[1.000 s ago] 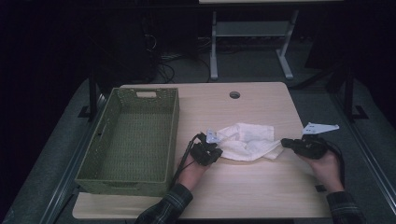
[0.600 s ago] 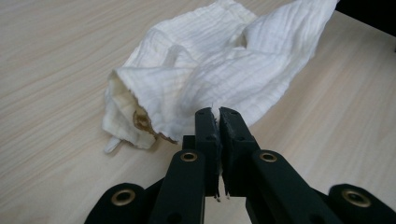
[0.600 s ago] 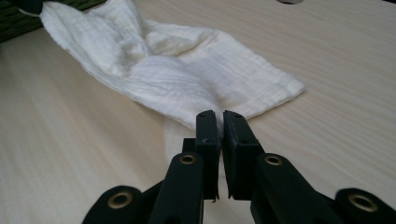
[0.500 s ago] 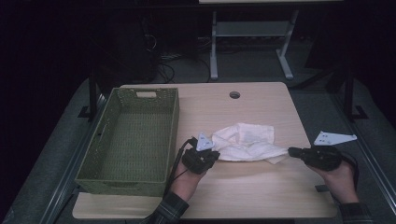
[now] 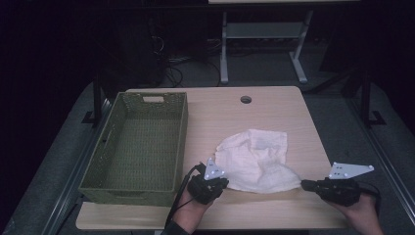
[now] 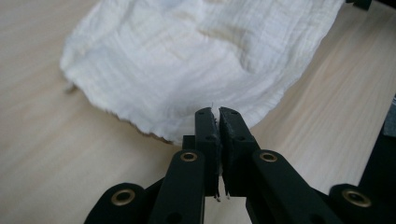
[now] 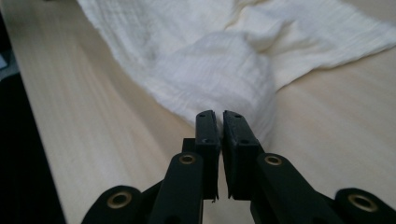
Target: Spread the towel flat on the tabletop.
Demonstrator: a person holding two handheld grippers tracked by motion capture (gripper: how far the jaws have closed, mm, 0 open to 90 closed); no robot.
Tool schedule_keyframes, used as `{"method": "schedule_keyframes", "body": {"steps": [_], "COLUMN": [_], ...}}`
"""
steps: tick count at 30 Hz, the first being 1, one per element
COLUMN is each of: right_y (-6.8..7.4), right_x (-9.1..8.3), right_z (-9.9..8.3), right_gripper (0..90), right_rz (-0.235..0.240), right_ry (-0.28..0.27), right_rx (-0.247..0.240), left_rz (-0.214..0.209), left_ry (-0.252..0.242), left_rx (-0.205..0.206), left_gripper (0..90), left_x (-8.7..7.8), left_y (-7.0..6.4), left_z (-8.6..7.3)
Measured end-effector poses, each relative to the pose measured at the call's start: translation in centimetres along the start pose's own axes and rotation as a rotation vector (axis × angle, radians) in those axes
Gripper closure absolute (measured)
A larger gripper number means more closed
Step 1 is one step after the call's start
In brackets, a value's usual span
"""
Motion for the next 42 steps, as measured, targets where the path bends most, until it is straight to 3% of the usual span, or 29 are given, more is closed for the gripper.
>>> {"method": "schedule_keyframes", "body": {"steps": [4, 6, 9, 14, 22, 29, 34, 36, 39, 42], "right_y": [1.1, 1.4, 1.0, -0.2, -3.1, -6.0, -8.2, -9.2, -10.8, -12.4], "right_x": [1.0, 1.3, 1.0, 0.7, 1.4, 2.3, 2.8, 3.1, 3.8, 4.9], "right_z": [-1.3, -1.6, -1.1, 0.1, 2.4, 4.9, 6.6, 7.3, 8.5, 9.4], "right_gripper": [83.7, 77.4, 70.0, 67.8, 67.8, 68.7, 69.1, 69.1, 69.1, 68.9], "right_rz": [0.028, 0.028, 0.013, -0.005, -0.053, -0.072, -0.084, -0.082, -0.081, -0.11], "right_ry": [0.059, 0.076, 0.049, 0.024, 0.02, 0.014, 0.013, 0.012, -0.005, 0.009], "right_rx": [-0.014, -0.015, -0.008, 0.001, 0.016, 0.009, 0.017, 0.032, 0.049, 0.065], "left_rz": [0.005, 0.01, 0.011, 0.043, 0.104, 0.137, 0.185, 0.171, 0.186, 0.176], "left_ry": [0.042, 0.048, 0.032, 0.006, -0.03, -0.041, -0.029, -0.029, 0.003, 0.012], "left_rx": [-0.013, -0.013, -0.006, -0.007, -0.03, -0.115, -0.142, -0.155, -0.162, -0.176], "left_gripper": [84.7, 75.4, 67.4, 59.6, 60.3, 62.1, 62.5, 62.5, 62.0, 61.9], "left_x": [0.7, 1.1, 1.2, 1.7, 3.1, 4.1, 4.7, 5.0, 5.6, 6.1], "left_y": [0.0, -0.2, -0.2, 0.9, 4.0, 7.7, 9.6, 10.2, 11.3, 12.2], "left_z": [-1.5, -1.7, -1.1, 0.7, 4.2, 5.9, 7.0, 7.5, 7.9, 8.5]}}
Point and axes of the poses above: each handheld gripper's, and its own axes: x roughly forward along the jaws, z roughly out of its top, y roughly to its left, the point moved 7 cm from there along x, roughly forward along the jaws, and after that the axes turned 15 degrees about y, right-handed, at the moved point
